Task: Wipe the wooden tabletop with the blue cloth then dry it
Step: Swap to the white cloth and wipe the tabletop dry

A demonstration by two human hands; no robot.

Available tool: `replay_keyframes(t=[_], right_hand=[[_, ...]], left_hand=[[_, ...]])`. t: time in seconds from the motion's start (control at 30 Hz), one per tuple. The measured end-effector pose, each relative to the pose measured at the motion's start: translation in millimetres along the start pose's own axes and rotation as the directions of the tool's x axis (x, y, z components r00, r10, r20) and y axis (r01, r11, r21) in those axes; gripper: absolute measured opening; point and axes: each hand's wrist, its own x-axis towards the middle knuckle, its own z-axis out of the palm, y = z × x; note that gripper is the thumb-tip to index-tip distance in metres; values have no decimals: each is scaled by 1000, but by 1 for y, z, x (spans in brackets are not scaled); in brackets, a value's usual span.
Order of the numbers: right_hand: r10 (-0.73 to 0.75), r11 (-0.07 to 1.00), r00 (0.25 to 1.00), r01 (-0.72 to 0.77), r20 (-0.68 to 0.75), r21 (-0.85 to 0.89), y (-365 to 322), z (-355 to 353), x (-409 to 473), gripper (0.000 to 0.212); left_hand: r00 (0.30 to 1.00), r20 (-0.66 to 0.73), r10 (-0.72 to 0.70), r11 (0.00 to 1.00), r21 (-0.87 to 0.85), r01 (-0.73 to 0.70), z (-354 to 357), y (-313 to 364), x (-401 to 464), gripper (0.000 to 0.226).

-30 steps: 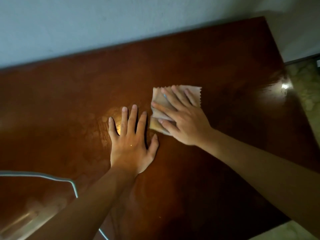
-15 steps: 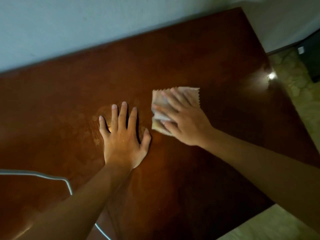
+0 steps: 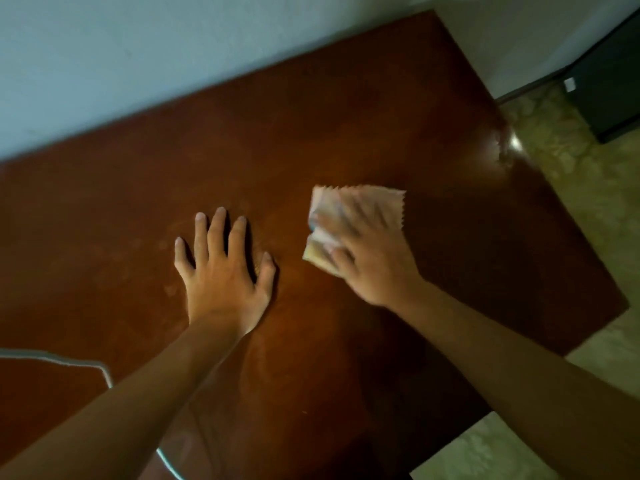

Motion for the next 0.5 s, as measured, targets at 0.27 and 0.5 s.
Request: replay_keyframes(t=[0.27,0.5], right_hand=[[337,941,940,-339,-50,-27,53,-22,19,63],[258,966,966,-258,0,-31,82,-12,-2,63]], left_hand=[[966,84,245,968,36,-249,5,49,17,61],[962,83,261,957,111,-270,27,70,11,62]])
